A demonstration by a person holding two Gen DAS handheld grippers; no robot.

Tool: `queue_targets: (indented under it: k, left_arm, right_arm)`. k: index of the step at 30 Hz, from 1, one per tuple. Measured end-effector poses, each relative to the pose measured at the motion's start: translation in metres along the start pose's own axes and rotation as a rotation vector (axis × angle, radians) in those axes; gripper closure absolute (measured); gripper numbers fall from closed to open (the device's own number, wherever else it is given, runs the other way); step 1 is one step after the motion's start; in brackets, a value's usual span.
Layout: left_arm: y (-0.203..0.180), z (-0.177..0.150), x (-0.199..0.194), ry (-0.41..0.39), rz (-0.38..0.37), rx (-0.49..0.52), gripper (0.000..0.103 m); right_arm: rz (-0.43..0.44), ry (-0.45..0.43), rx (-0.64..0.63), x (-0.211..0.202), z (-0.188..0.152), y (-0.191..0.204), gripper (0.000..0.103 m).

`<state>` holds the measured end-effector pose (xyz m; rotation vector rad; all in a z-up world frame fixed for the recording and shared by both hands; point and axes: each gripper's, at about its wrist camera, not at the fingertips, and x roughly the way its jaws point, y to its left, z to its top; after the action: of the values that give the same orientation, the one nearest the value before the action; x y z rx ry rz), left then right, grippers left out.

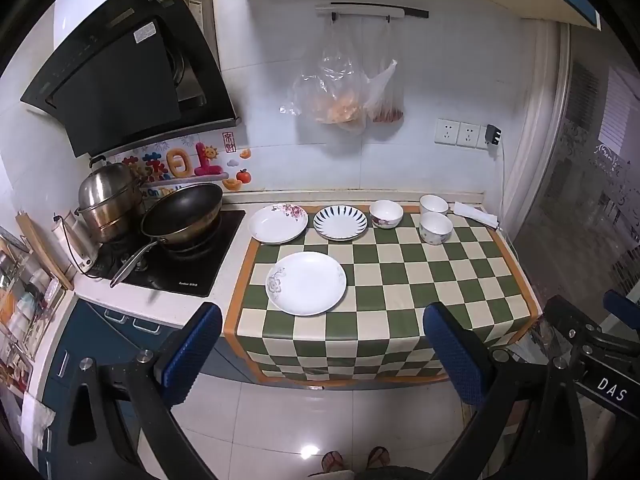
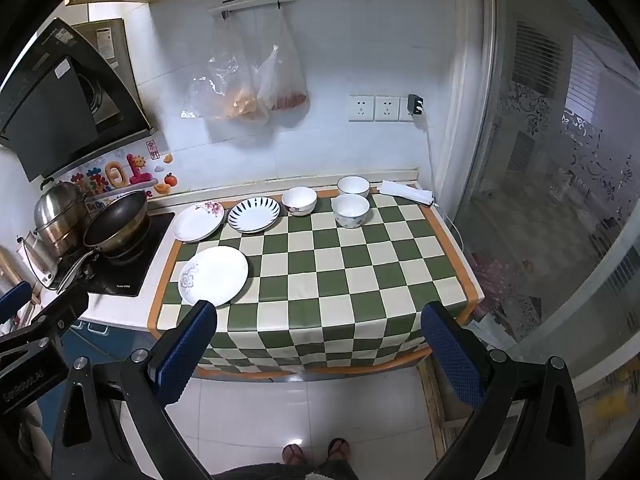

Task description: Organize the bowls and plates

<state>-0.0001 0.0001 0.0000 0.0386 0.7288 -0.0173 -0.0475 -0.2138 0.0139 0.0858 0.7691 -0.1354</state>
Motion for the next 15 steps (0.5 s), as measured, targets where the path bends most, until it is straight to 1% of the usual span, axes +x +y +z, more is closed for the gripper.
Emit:
queue_targets:
  k: [13, 15]
  left_arm:
    - [-0.0039, -0.0006, 0.0031, -0.008, 0.008, 0.000, 0.000]
    - [-0.0046, -0.0010, 0.0039, -0.010, 0.009, -0.001, 0.000]
  right_arm:
    - [0.002, -0.013, 0.004, -0.0010, 0.0031, -0.0021, 0.000]
    - [0.003, -0.015, 0.004, -0.0061, 0.0096, -0.0005, 0.000]
